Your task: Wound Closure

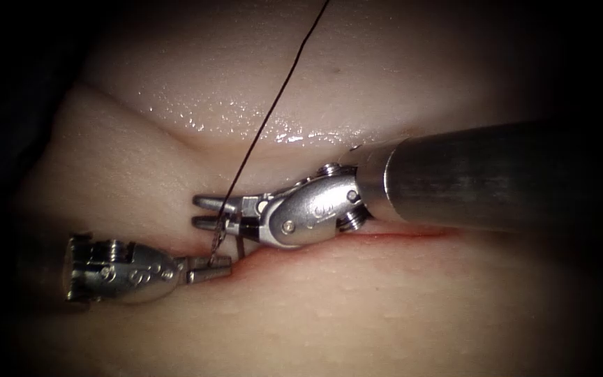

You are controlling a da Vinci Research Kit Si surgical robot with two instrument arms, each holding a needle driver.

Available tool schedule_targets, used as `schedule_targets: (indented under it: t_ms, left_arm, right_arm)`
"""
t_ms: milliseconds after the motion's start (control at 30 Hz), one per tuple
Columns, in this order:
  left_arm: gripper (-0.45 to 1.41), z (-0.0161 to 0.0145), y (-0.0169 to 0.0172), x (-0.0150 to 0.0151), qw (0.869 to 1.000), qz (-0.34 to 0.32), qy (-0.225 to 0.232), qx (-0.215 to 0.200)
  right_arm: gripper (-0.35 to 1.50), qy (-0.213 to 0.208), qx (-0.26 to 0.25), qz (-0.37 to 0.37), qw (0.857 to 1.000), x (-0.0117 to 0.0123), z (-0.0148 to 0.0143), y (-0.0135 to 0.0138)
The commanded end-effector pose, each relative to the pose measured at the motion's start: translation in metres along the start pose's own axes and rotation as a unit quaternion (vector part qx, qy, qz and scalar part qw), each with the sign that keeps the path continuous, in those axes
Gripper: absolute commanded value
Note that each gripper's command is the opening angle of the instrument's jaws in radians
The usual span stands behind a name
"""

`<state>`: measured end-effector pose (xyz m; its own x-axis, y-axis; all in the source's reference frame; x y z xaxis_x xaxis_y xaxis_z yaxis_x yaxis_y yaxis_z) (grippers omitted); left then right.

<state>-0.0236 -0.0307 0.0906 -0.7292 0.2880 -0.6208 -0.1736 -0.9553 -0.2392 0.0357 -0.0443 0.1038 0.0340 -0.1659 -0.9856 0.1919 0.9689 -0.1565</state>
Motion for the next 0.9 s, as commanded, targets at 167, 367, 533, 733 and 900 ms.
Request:
schedule_targets:
  t_ms: [167, 367, 533, 733, 900]
  left_arm:
    - [-0.45, 0.0008, 0.0006, -0.0001, 1.0, 0.0, -0.001, -0.002]
    - [-0.45, 0.0006, 0.0014, 0.0, 1.0, 0.002, -0.005, -0.009]
    - [-0.45, 0.0002, 0.0035, 0.0011, 1.0, -0.002, -0.005, -0.018]
    - [-0.45, 0.0004, 0.0043, 0.0013, 1.0, -0.001, -0.006, -0.022]
    - [-0.45, 0.0008, 0.0042, 0.0008, 1.0, 0.003, -0.009, -0.022]
  right_arm:
    - [-0.35, -0.004, 0.01, -0.075, 0.997, 0.0006, 0.0007, 0.0011]
    - [-0.35, 0.003, 0.01, -0.122, 0.992, 0.002, 0.0014, 0.0008]
    - [-0.35, 0.002, 0.007, -0.135, 0.991, 0.0029, 0.0014, 0.0011]
    - [-0.35, 0.0, 0.007, -0.146, 0.989, 0.0029, 0.001, 0.0006]
    - [-0.35, -0.001, 0.009, -0.15, 0.989, 0.0023, 0.0012, -0.0005]
